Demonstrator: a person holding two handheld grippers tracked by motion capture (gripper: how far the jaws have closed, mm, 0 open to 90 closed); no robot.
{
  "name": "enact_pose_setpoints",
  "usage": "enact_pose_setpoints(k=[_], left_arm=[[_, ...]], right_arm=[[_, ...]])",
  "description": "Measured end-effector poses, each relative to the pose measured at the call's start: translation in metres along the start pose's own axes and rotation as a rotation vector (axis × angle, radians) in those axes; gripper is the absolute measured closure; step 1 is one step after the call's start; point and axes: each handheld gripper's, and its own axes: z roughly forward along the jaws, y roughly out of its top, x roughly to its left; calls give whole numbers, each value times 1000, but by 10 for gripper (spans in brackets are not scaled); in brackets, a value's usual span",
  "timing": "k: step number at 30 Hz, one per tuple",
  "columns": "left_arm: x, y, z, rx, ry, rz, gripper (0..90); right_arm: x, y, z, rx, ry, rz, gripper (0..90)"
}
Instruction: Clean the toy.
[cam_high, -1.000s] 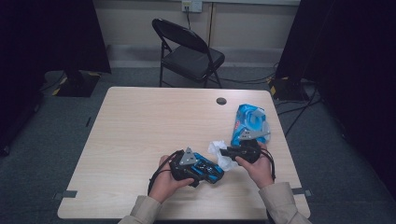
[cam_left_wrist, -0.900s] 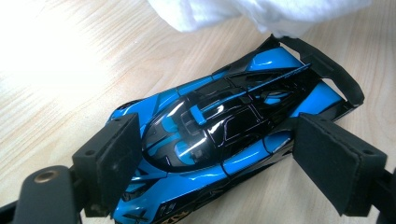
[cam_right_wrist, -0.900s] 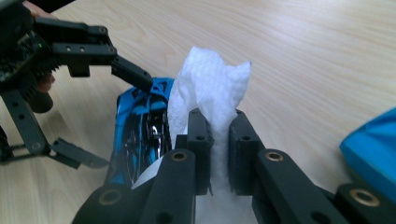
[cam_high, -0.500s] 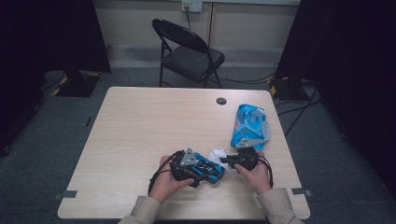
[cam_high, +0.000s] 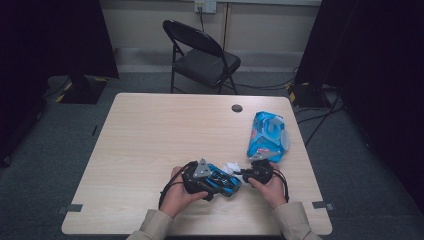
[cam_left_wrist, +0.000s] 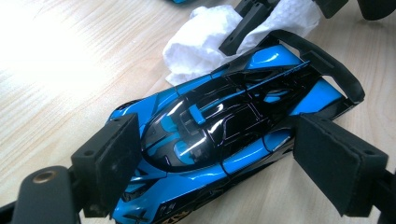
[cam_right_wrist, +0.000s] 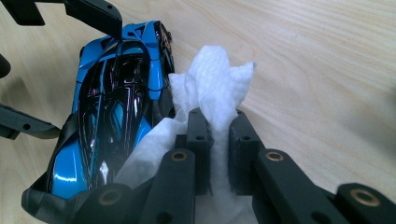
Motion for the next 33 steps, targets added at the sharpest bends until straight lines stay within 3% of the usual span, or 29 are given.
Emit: enact_pose_setpoints(k=[4, 33], left_arm=[[-1, 0, 0, 0, 2, 2, 149], [0, -3, 0, -29, -13, 2, 153]], right_arm=[[3, 5, 4, 21, -12, -28, 823], [14, 55, 53, 105, 8, -96, 823]])
